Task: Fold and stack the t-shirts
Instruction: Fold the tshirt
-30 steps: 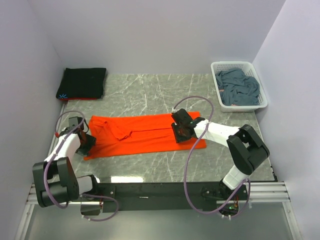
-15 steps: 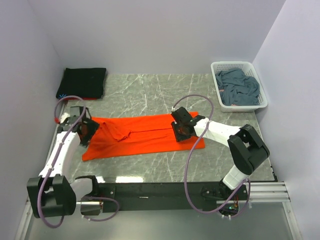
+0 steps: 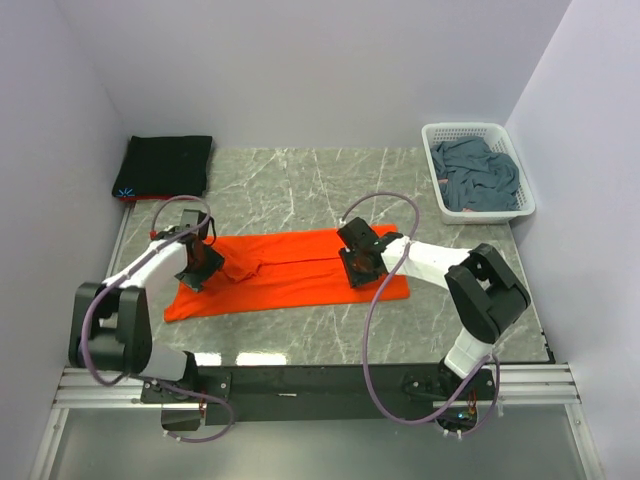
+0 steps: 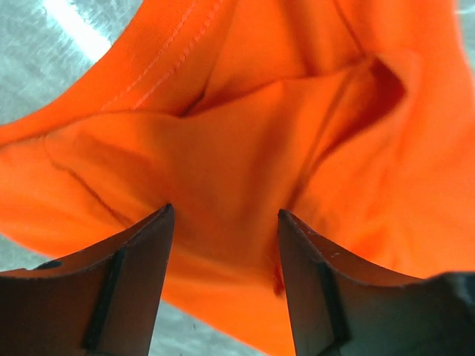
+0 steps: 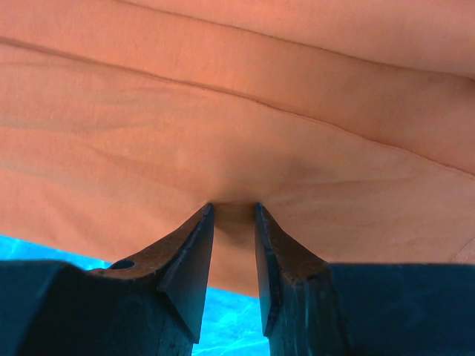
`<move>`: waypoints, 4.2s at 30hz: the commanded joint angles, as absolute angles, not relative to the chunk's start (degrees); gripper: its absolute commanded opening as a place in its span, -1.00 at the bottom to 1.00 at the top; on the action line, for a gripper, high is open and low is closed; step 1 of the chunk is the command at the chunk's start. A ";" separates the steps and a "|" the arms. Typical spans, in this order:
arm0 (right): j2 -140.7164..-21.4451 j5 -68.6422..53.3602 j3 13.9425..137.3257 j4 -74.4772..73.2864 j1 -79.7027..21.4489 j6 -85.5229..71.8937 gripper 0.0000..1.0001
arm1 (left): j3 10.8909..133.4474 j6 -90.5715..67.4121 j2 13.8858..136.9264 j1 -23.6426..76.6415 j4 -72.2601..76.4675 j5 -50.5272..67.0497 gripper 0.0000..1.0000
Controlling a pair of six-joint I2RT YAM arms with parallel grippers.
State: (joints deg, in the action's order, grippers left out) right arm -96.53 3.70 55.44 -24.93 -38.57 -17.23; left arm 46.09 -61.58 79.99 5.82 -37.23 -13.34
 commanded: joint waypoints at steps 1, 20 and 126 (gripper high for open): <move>-96.50 1.33 52.48 -30.93 -40.34 -19.33 -0.27 | 46.14 -60.30 85.14 6.06 -33.49 -15.90 0.23; -103.61 -18.37 56.85 -33.67 -60.11 -24.17 -0.24 | 93.06 -27.43 125.76 18.01 -29.36 -10.29 0.60; -56.86 -13.44 33.75 -20.66 -30.59 -28.13 0.26 | 87.17 -30.85 110.91 21.45 -17.67 -8.79 0.13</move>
State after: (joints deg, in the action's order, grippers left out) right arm -55.66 -10.17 33.30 -23.22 -30.85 -29.91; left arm 83.50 -28.56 108.79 24.16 -16.36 -4.84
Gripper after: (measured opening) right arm 0.633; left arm 0.576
